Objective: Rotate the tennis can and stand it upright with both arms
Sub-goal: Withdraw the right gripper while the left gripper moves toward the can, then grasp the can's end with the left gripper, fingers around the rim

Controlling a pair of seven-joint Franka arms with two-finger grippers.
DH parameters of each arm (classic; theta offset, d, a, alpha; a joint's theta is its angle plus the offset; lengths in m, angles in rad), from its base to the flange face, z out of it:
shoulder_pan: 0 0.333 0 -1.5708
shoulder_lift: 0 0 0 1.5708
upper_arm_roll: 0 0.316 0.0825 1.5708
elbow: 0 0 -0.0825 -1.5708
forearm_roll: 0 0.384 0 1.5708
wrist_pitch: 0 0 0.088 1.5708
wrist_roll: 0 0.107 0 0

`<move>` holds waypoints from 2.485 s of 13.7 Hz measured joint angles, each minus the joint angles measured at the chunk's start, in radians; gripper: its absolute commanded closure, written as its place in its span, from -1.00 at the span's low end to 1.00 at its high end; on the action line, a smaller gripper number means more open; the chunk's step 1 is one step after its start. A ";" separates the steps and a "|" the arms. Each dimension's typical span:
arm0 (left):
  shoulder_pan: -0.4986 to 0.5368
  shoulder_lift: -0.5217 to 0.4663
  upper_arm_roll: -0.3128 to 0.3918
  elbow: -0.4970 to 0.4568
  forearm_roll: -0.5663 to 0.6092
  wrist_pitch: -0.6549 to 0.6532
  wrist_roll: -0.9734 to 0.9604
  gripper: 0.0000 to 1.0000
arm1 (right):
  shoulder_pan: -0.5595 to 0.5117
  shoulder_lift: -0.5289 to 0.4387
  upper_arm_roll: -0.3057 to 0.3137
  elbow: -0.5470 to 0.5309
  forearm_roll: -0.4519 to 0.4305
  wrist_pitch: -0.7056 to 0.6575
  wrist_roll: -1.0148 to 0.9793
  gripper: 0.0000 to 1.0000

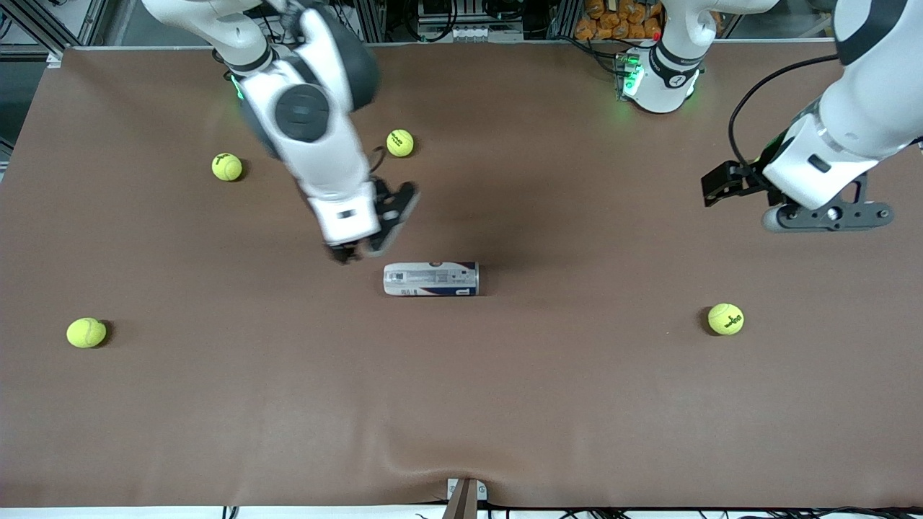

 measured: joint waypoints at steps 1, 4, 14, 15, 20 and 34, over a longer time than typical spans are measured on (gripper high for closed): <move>-0.001 0.015 -0.004 0.000 -0.012 0.010 0.000 -1.00 | -0.015 -0.025 -0.045 0.000 0.001 -0.004 0.018 -1.00; -0.023 0.077 -0.019 -0.002 -0.031 0.061 -0.008 -1.00 | -0.083 -0.089 -0.153 0.006 0.019 -0.092 0.025 -1.00; -0.142 0.308 -0.027 -0.003 -0.222 0.328 -0.137 -1.00 | -0.240 -0.176 -0.229 0.249 0.049 -0.593 0.307 -1.00; -0.147 0.330 -0.029 -0.003 -0.257 0.356 -0.130 -1.00 | -0.247 -0.199 -0.229 0.255 0.049 -0.607 0.330 -1.00; -0.123 0.411 -0.030 -0.038 -0.540 0.436 0.040 -1.00 | -0.305 -0.240 -0.238 0.256 0.104 -0.612 0.349 -1.00; -0.098 0.540 -0.030 -0.311 -1.405 0.541 0.685 -1.00 | -0.340 -0.240 -0.254 0.290 0.118 -0.630 0.468 -1.00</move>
